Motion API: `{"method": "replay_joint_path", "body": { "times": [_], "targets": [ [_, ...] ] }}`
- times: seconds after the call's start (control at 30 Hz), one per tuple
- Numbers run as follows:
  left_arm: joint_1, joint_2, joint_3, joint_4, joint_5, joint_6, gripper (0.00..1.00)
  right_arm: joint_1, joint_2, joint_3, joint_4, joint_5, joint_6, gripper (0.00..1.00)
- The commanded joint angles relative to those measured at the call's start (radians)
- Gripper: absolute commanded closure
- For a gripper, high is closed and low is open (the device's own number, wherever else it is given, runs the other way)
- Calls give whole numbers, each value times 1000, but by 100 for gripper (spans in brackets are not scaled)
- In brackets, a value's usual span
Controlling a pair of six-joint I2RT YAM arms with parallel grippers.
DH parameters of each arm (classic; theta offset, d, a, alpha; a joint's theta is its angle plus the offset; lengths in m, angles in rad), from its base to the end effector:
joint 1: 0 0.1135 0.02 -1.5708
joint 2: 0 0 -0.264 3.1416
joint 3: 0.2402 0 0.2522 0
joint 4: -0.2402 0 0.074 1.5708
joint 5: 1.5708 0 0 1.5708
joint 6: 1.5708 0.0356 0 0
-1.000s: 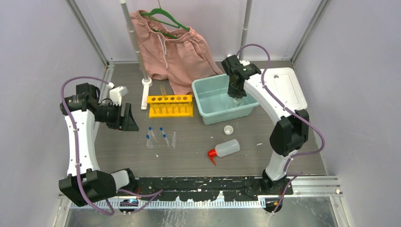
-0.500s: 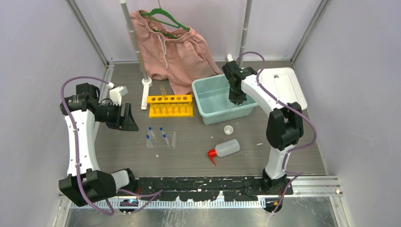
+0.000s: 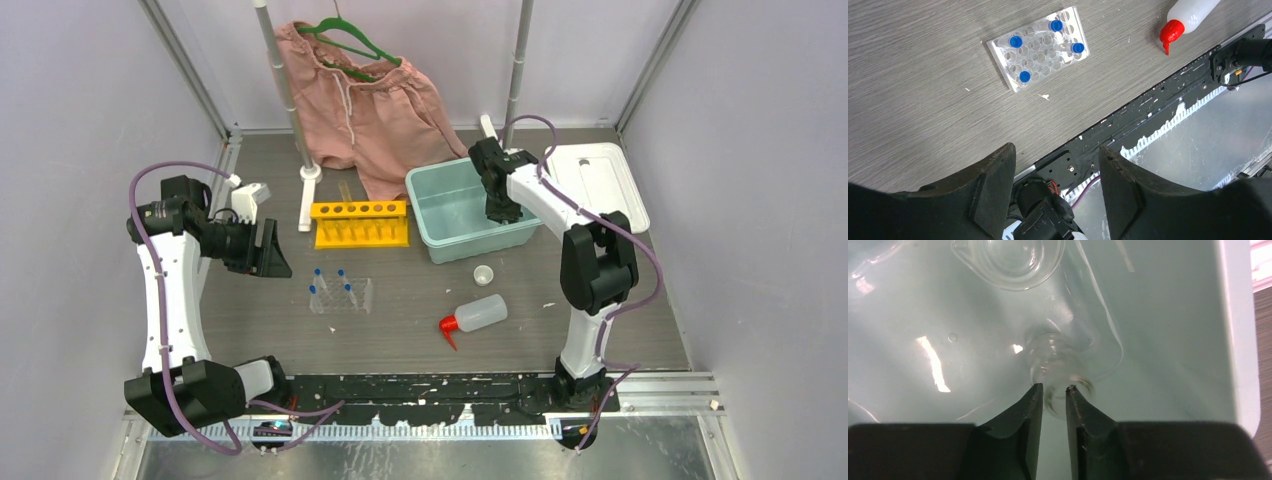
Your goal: Organize the chemistry lab equipment
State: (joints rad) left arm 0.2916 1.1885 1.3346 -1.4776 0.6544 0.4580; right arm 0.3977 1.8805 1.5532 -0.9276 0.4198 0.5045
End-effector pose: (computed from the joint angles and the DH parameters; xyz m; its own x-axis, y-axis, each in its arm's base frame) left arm 0.1780 0.0308 0.3541 -0.8743 0.1038 -0.4741 0.3308 0.8423 -0.4256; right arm 0.3604 0.1357 0.2418 -0.8817 0.1084 -0.4592 0.2162 0.9579 -0.1890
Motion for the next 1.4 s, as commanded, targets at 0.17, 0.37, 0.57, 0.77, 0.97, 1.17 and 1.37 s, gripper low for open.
{"method": "replay_joint_path", "body": {
  "times": [0.17, 0.37, 0.57, 0.77, 0.97, 1.17, 1.37],
  "targets": [
    [0, -12, 15, -1, 8, 22, 38, -1, -144, -40, 81, 66, 30, 45],
    [0, -6, 18, 2, 15, 16, 38, 28, -253, -31, 77, 30, 37, 45],
    [0, -10, 18, -1, 10, 18, 38, 99, -319, -61, 6, 64, 41, 49],
    [0, -8, 21, -6, 10, 22, 38, 259, -575, -198, 11, 77, 112, 58],
    [0, -3, 28, -6, 11, 22, 38, 446, -690, -430, 105, 20, 177, 59],
    [1, -7, 28, -11, 6, 21, 38, 481, -665, -636, 298, -18, 158, 56],
    [1, -13, 25, -12, -2, 24, 38, 481, -613, -693, 428, 59, 80, 53]
  ]
}}
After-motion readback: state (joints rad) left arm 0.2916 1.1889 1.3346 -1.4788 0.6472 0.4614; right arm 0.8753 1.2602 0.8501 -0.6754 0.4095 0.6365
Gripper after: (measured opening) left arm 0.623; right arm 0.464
